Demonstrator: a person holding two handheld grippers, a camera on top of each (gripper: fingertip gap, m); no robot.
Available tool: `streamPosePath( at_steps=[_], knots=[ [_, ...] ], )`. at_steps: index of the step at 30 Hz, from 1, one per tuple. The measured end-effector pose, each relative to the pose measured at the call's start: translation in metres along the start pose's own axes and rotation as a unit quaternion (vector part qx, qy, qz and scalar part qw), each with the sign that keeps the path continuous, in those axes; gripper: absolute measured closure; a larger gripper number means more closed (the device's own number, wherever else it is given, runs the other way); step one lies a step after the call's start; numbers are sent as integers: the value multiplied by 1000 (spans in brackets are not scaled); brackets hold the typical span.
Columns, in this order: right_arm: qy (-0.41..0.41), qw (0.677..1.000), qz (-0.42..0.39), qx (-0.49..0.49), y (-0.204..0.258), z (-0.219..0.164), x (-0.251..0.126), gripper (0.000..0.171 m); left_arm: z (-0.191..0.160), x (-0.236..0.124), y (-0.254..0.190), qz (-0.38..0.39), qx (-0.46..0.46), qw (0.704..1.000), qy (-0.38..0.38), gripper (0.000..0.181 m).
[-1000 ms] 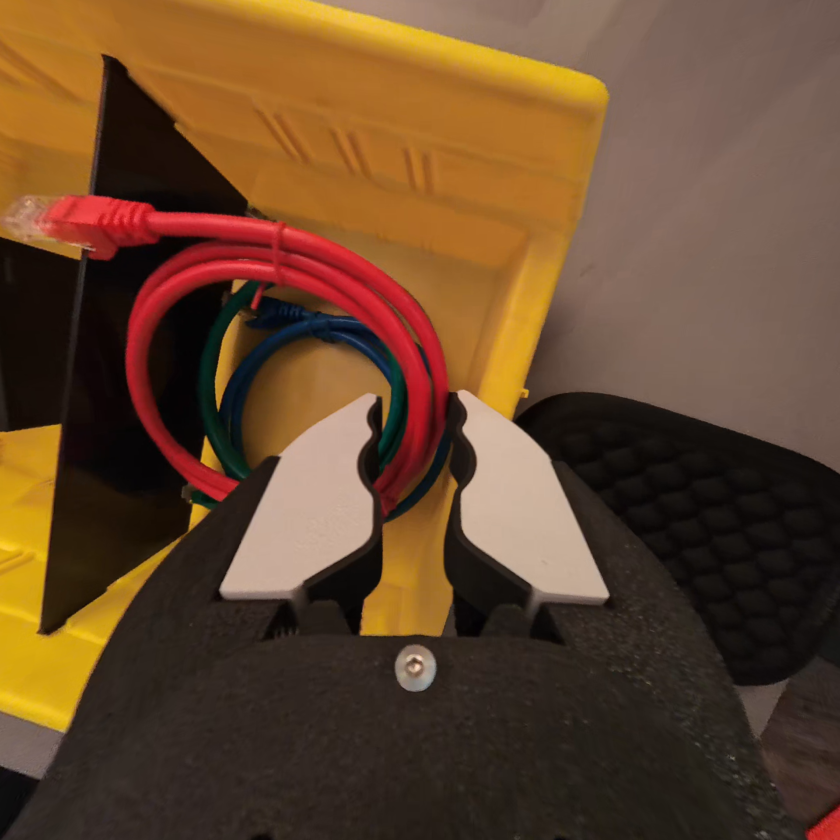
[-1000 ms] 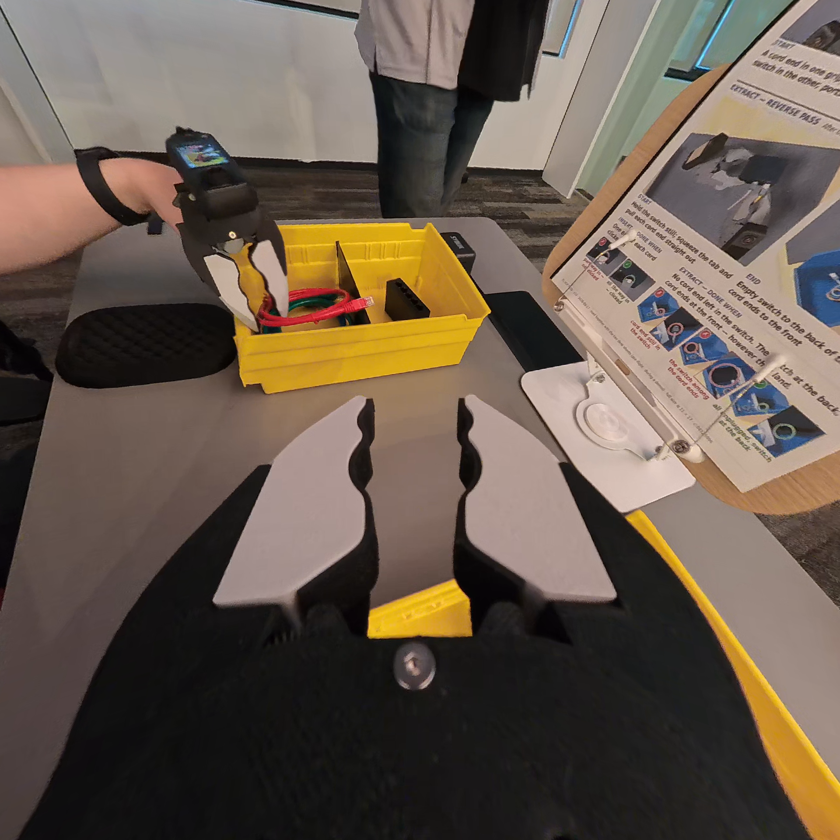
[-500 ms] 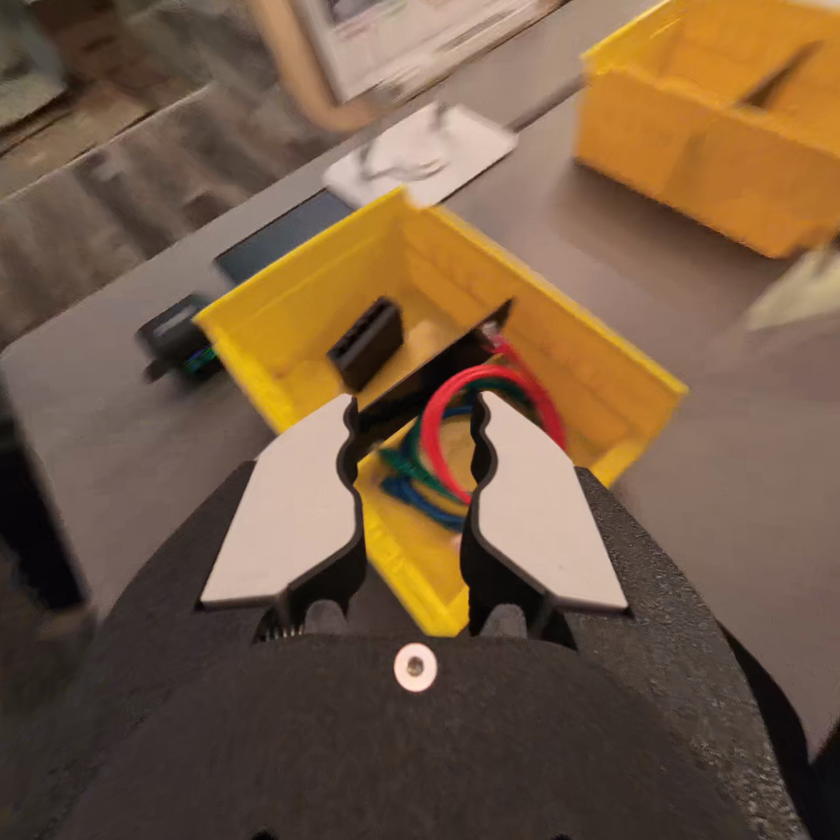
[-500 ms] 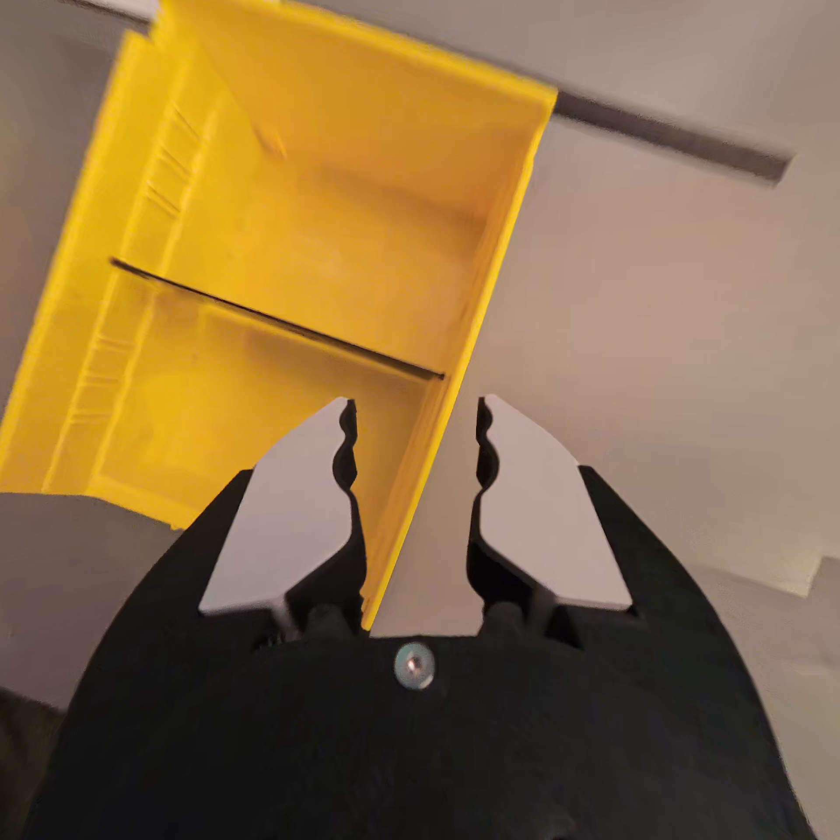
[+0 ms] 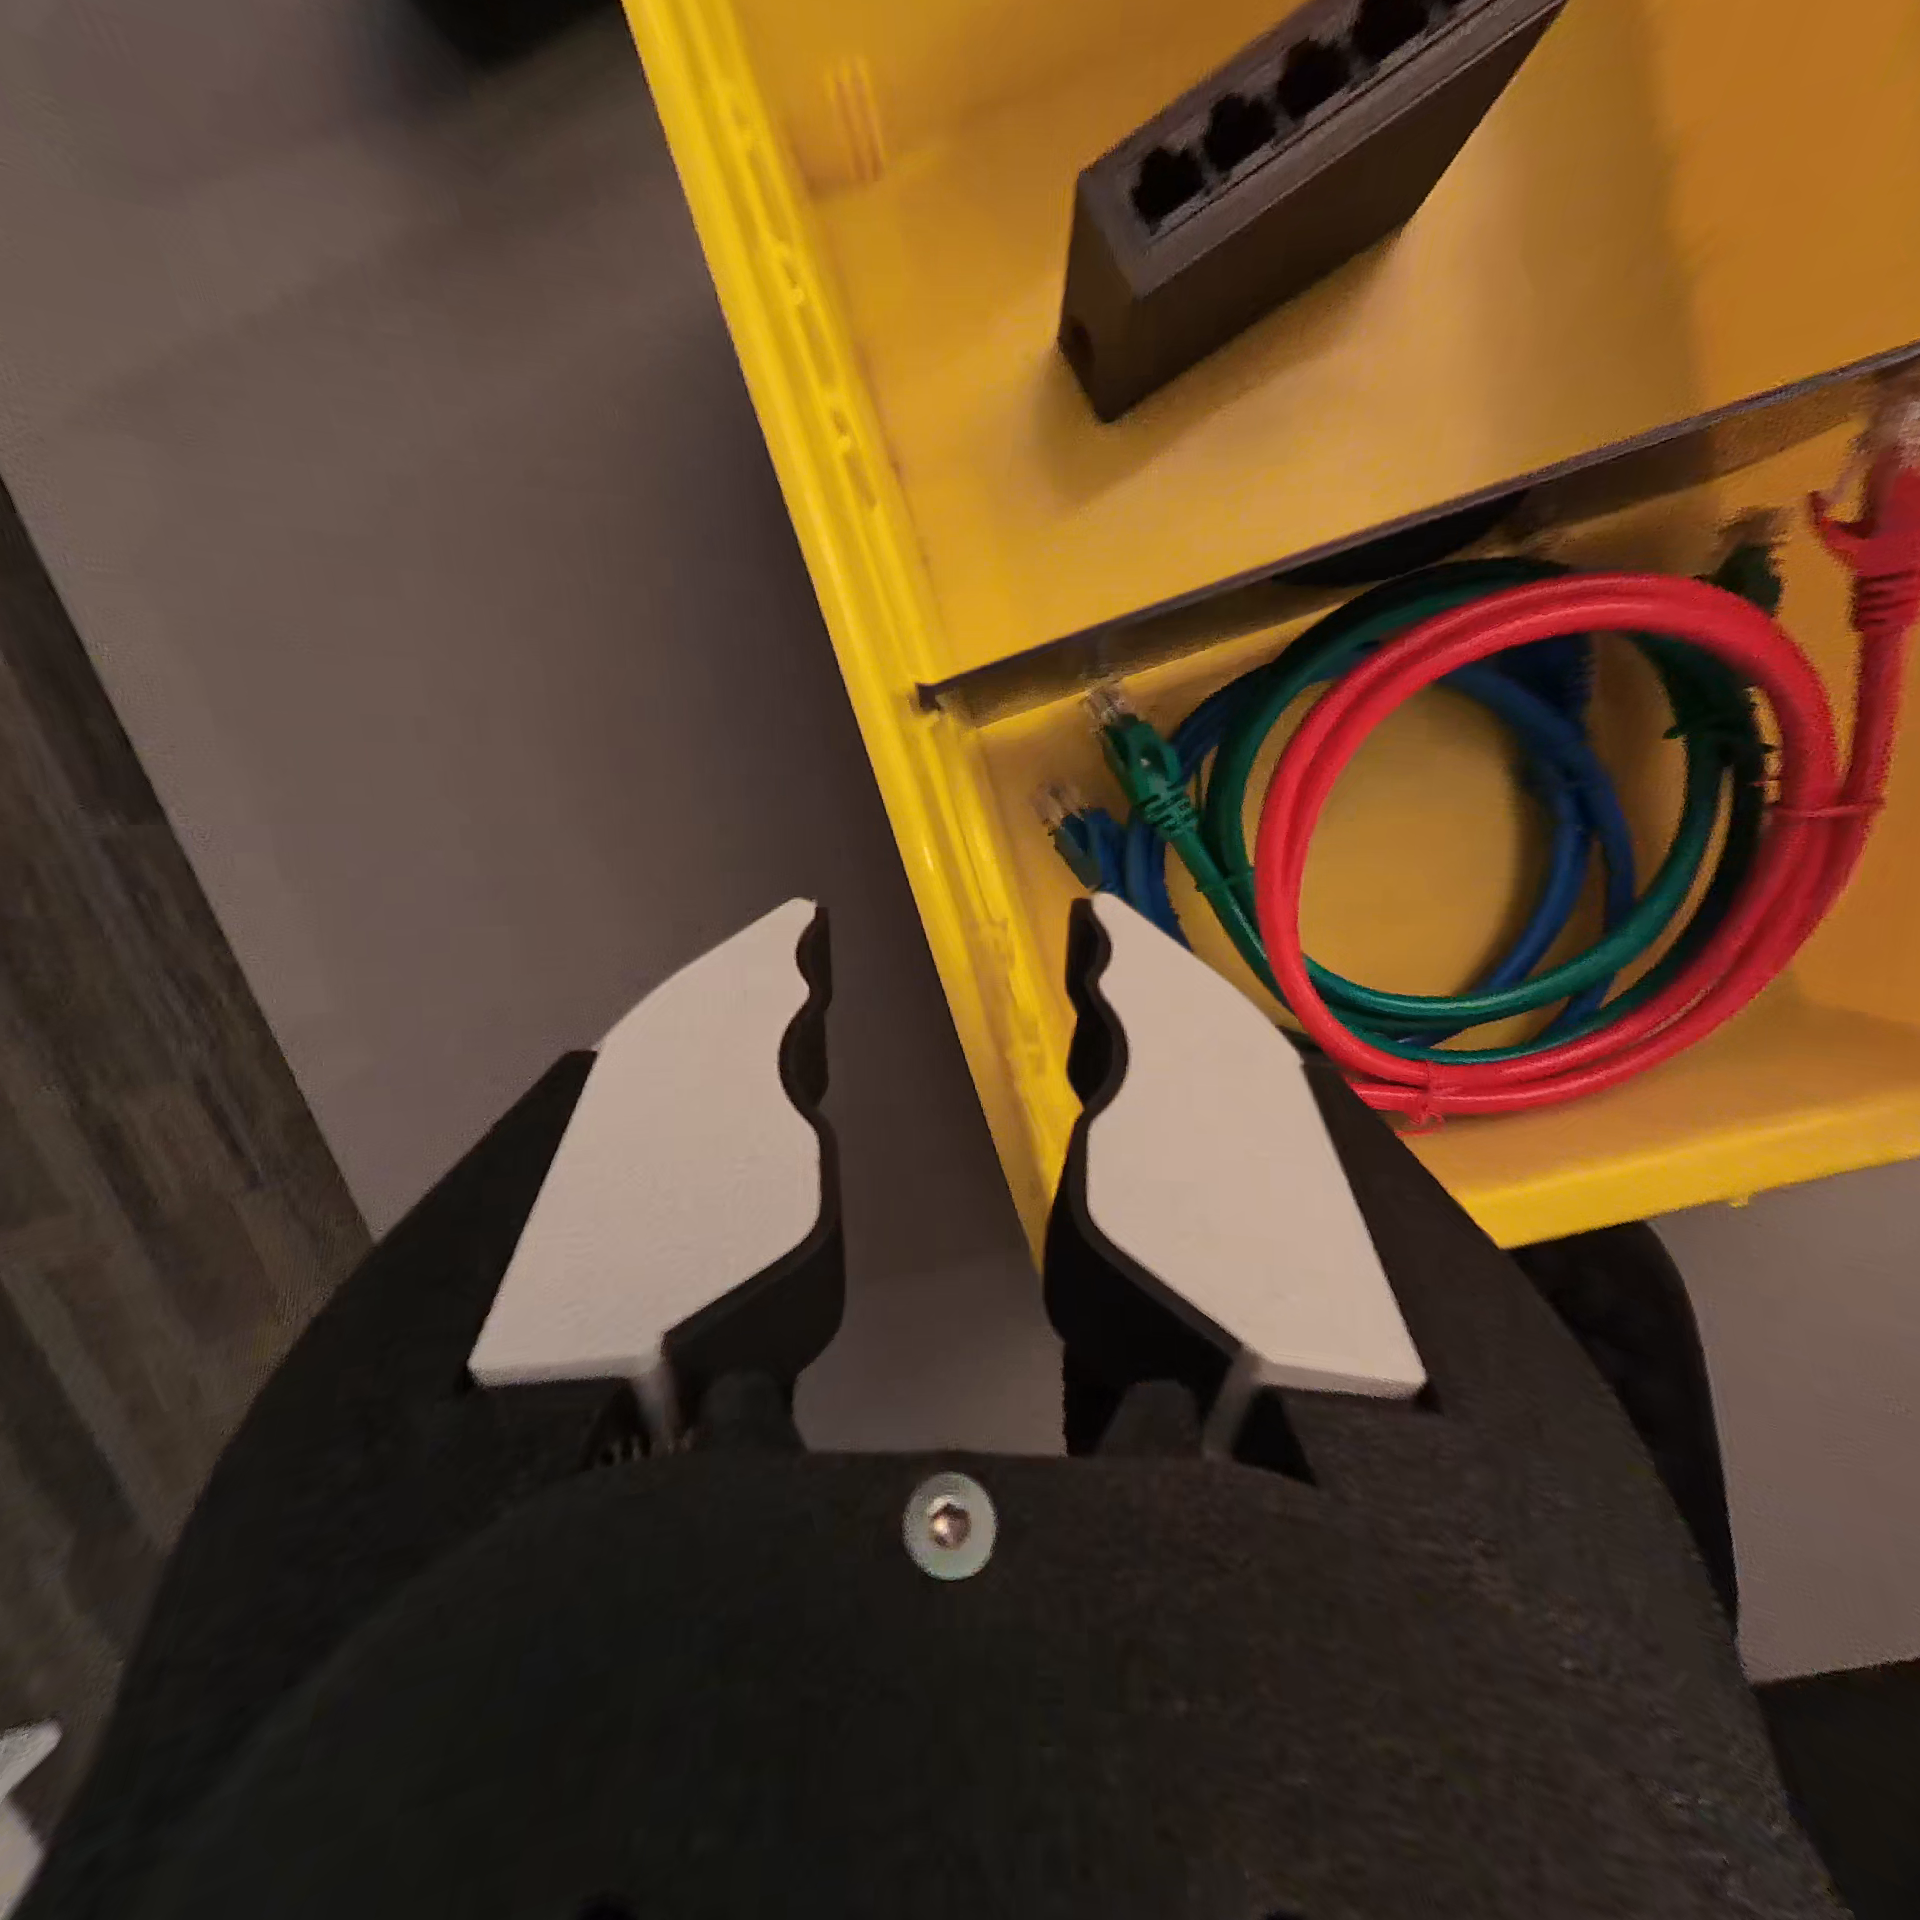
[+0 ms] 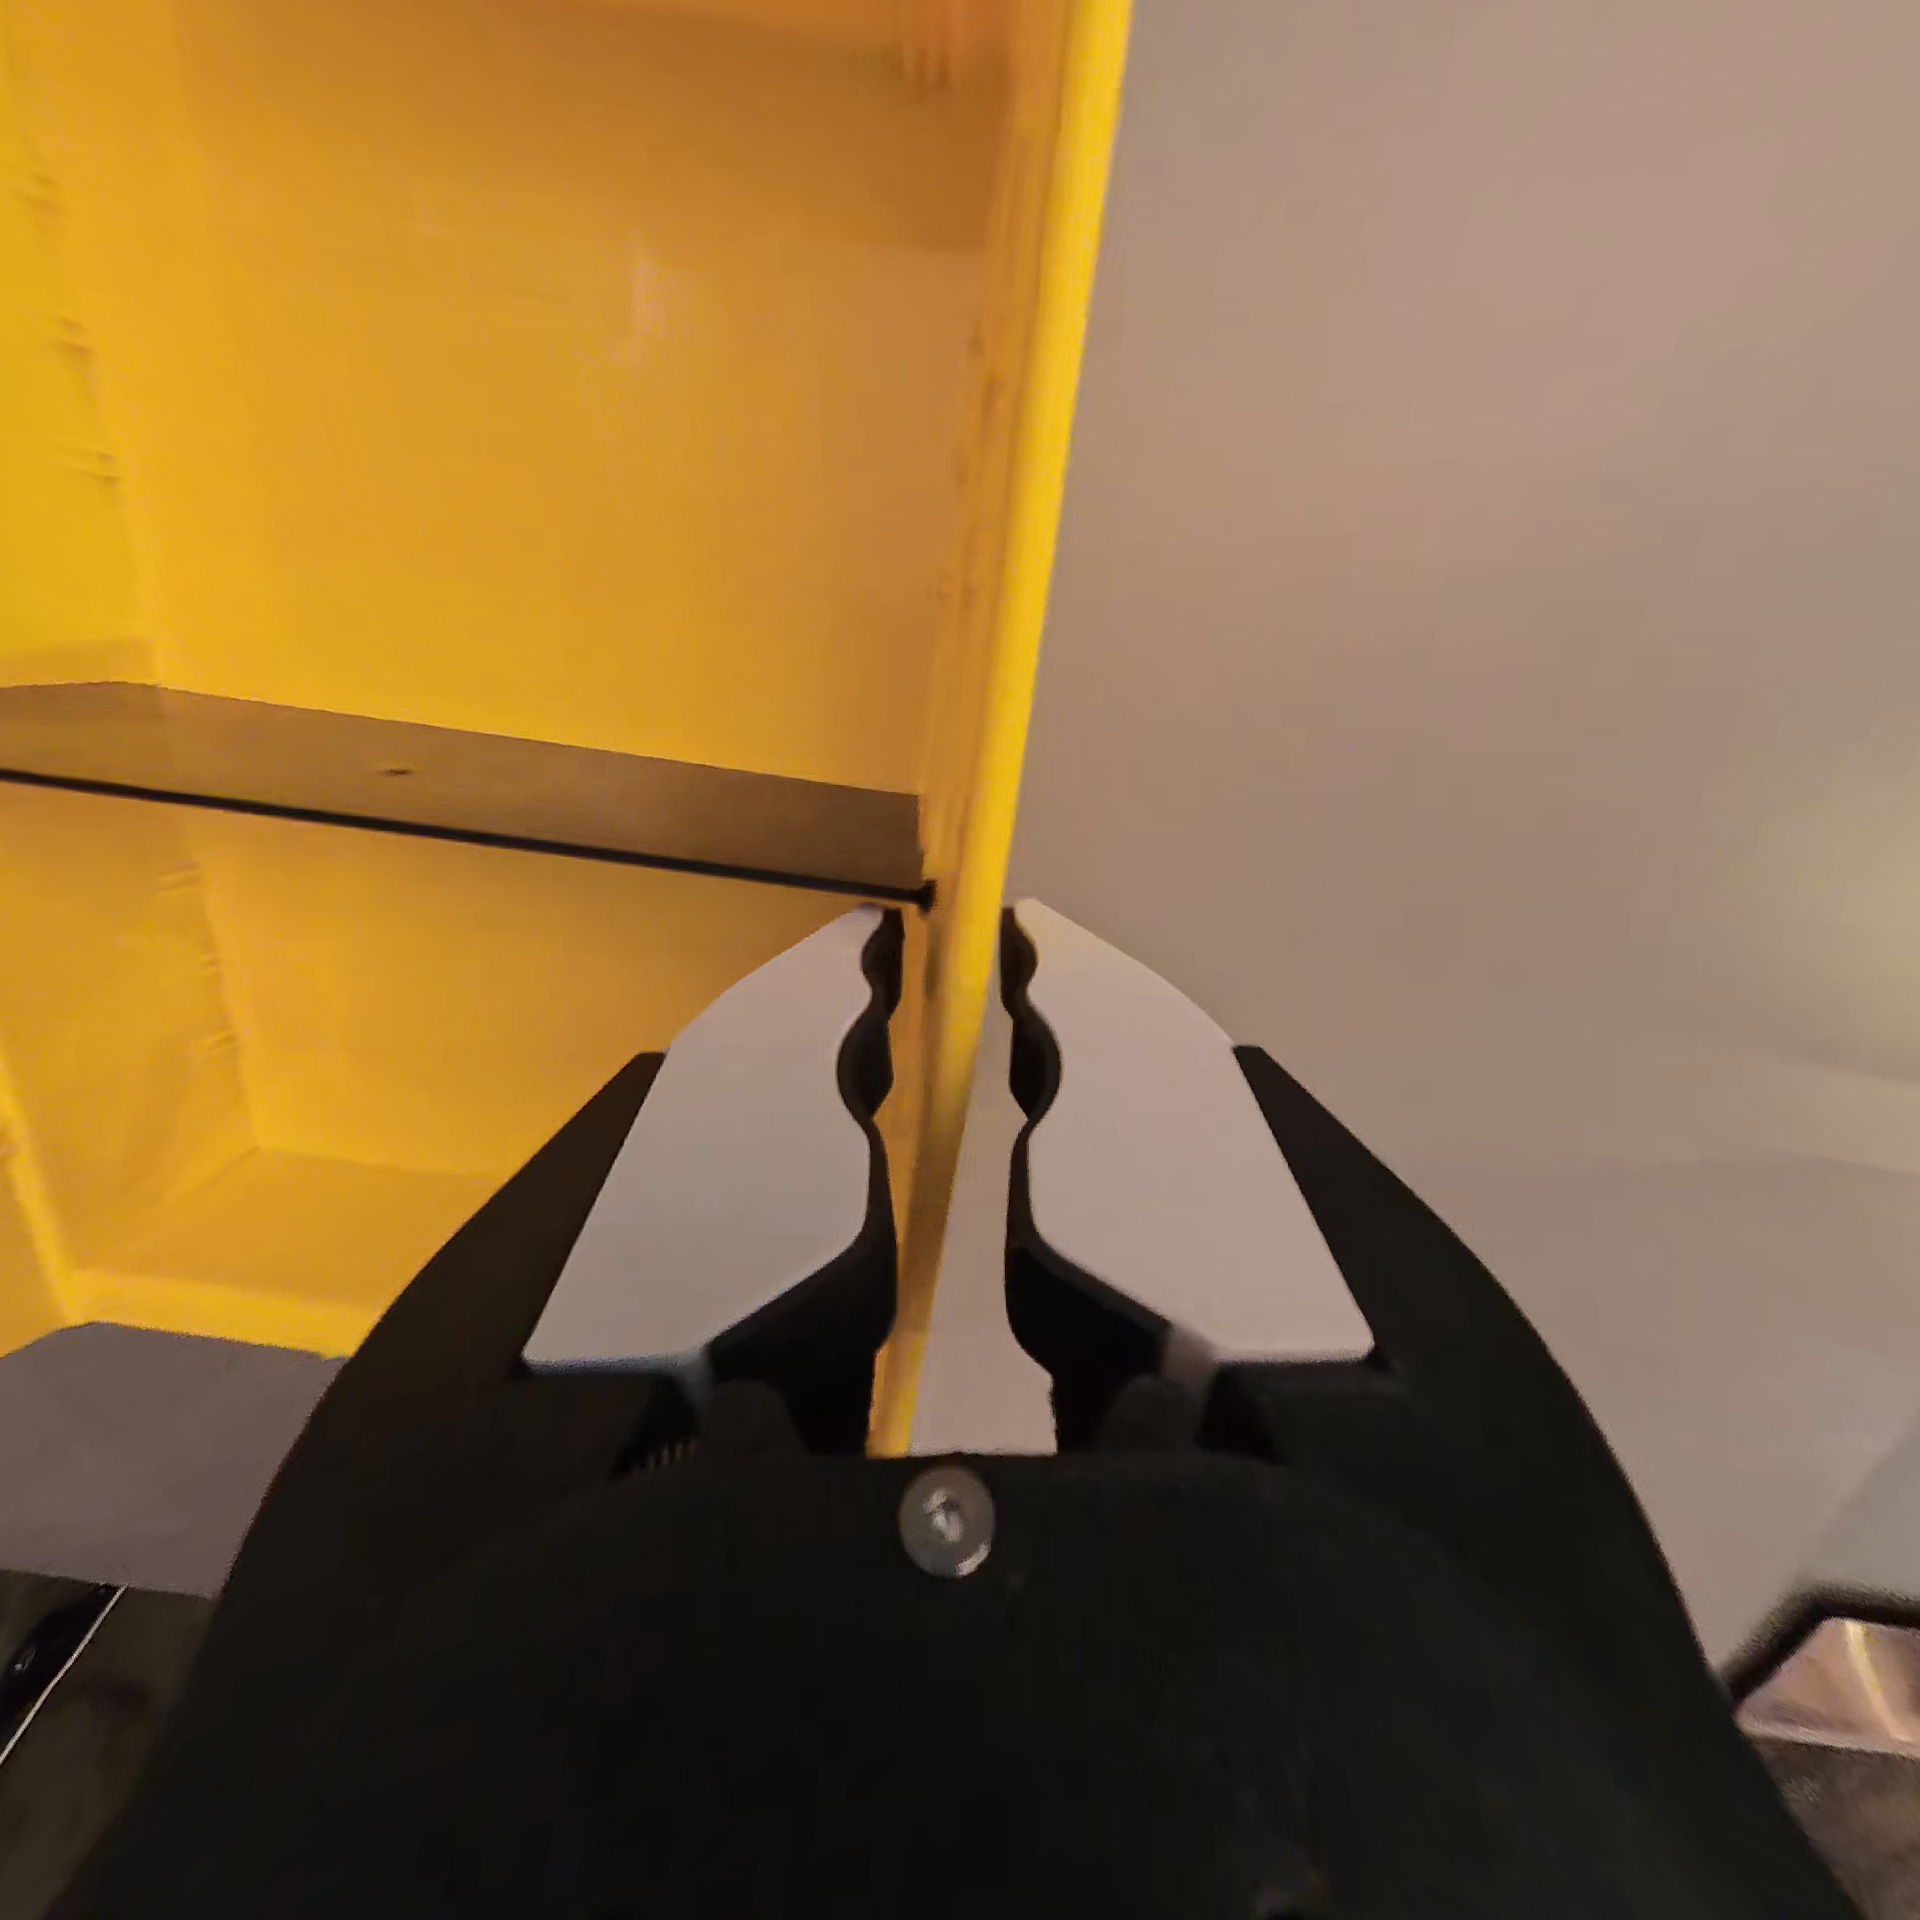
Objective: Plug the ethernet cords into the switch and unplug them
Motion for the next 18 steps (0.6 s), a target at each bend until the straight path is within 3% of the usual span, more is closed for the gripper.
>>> streamPosePath(
  at_steps=[3,4,12,18],
  knots=[
    [10,1000,23,9,-1,-1,7,160,-6,13,0,-9,1,999,50,151],
    [10,999,40,16,2,-1,7,165,-6,17,-4,-28,-4,998,61,168],
    [3,996,79,47,-2,0,7,163,-3,23,8,-93,-111,988,50,176],
    [-4,994,84,72,-17,-5,5,163,-20,18,39,-62,-178,982,34,175]
  ],
)
Point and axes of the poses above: each gripper's, where its closed fingertips meet, x out along the fingers, z out of its top, y = z × x across the jaws, the point moved 1 cm from there along -x, back along the fingers, and after that the axes turned 2 degrees about z, right-handed, at the moved point
